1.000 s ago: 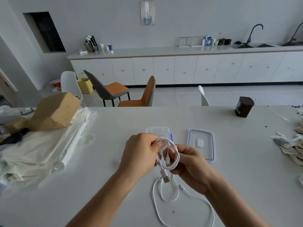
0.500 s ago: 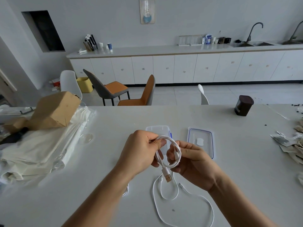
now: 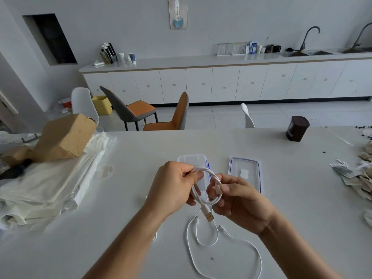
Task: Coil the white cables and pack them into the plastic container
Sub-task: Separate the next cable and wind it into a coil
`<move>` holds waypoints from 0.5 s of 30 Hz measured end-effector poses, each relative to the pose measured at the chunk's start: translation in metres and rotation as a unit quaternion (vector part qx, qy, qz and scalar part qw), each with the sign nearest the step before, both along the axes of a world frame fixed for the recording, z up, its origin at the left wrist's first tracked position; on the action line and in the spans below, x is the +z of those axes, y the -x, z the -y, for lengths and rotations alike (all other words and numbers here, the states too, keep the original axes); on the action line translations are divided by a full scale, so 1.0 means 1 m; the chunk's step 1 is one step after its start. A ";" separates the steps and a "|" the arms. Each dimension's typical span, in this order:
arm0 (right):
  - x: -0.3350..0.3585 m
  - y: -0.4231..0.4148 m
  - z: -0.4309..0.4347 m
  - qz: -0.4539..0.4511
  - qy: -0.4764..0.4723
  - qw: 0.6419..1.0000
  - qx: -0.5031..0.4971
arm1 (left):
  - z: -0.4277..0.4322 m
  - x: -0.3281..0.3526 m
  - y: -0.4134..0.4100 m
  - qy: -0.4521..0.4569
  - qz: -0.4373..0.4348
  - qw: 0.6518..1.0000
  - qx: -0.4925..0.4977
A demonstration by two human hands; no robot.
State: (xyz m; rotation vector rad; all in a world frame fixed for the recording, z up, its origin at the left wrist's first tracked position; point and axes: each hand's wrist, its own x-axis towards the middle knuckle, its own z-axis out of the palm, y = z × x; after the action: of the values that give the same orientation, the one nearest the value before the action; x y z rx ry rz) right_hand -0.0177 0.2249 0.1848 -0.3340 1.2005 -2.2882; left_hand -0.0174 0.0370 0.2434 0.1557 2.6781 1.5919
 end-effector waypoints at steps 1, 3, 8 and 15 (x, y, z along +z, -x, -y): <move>-0.003 -0.001 0.000 0.008 0.028 1.000 0.002 | 0.000 -0.001 0.001 -0.001 -0.003 1.000 0.005; -0.007 -0.003 0.001 0.030 0.068 0.997 -0.008 | 0.003 -0.004 0.003 -0.009 0.001 1.000 0.015; -0.011 -0.007 0.012 0.049 0.190 0.980 0.001 | -0.001 -0.006 0.001 -0.081 0.041 0.996 0.008; -0.007 -0.013 0.019 -0.014 0.168 0.983 -0.079 | -0.001 -0.004 -0.003 -0.151 0.059 0.987 0.011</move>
State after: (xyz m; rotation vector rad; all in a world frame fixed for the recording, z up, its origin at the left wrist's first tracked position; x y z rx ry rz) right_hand -0.0047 0.2057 0.1781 -0.4072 0.8770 -2.6349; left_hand -0.0141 0.0383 0.2398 0.0352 2.3464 1.9402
